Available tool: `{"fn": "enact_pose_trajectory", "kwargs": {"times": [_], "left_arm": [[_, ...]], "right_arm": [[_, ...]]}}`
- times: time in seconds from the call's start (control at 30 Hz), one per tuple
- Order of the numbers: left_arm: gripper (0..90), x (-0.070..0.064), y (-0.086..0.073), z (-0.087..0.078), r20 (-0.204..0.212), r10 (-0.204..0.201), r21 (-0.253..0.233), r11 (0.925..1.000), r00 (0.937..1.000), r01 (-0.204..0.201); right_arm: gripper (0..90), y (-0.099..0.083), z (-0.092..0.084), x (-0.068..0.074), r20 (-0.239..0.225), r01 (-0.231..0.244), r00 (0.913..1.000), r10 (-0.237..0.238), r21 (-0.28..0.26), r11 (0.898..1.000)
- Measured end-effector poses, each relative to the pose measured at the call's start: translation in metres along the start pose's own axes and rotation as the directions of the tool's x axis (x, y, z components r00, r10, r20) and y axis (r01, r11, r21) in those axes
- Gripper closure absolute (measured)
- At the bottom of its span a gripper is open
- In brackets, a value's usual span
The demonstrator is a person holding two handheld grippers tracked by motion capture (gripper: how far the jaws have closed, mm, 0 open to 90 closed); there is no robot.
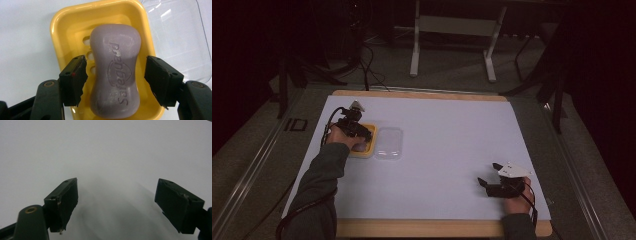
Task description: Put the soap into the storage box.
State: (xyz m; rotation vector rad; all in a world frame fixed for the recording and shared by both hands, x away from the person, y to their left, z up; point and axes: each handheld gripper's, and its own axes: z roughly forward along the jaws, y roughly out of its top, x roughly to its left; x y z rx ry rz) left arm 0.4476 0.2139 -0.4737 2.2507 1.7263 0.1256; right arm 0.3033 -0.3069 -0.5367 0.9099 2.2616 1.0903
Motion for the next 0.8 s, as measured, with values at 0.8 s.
{"fn": "enact_pose_trajectory", "kwargs": {"times": [0.8], "left_arm": [[37.4,-0.024,-0.026,-0.023,-0.049,0.191,-0.198,0.9602,0.9803,-0.197]], "right_arm": [[18.6,0.0,0.001,0.0,-0.003,0.0,1.0,0.0,0.007,1.0]]}}
